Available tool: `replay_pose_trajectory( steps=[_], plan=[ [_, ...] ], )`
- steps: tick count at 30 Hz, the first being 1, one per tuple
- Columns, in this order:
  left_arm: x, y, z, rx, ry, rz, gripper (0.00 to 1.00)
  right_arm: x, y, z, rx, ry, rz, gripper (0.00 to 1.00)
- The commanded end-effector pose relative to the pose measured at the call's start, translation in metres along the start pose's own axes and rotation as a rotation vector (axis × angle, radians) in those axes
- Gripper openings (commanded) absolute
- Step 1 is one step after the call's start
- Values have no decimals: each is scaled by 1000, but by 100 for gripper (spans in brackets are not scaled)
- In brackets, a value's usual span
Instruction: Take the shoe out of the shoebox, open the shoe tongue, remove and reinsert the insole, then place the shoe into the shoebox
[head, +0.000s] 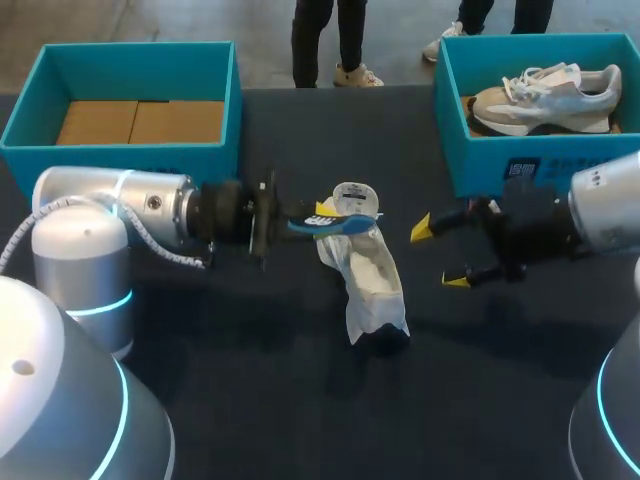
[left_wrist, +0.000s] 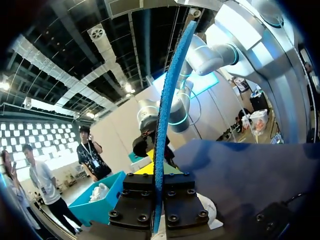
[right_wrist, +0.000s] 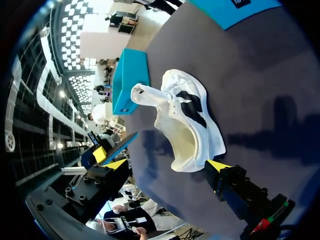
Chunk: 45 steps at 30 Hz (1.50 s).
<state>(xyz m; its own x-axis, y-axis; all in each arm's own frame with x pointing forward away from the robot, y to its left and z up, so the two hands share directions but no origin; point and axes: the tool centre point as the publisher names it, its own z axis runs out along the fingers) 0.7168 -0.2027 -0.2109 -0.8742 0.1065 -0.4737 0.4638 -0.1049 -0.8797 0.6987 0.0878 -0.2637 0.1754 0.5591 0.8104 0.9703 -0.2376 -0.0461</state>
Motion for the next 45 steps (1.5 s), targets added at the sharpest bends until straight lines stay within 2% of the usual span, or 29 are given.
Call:
replay_pose_trajectory(
  steps=[1,14,26,40,45],
  plan=[
    [5,7,11,10,-18,-2,0,-4,-6,5,-8,-2,-10,100],
    [15,30,21,13,-22,-32,0,-24,-19,13,1,-7,5,100],
    [20,33,20,6,-30,-40,0,-25,-27,19,-12,-32,-82,100],
    [24,43,19,-9,-36,-62,0,-24,-24,36,26,-47,-130,100],
    [24,42,17,-13,-35,-63,0,-25,-21,37,4,-71,-126,100]
  ],
)
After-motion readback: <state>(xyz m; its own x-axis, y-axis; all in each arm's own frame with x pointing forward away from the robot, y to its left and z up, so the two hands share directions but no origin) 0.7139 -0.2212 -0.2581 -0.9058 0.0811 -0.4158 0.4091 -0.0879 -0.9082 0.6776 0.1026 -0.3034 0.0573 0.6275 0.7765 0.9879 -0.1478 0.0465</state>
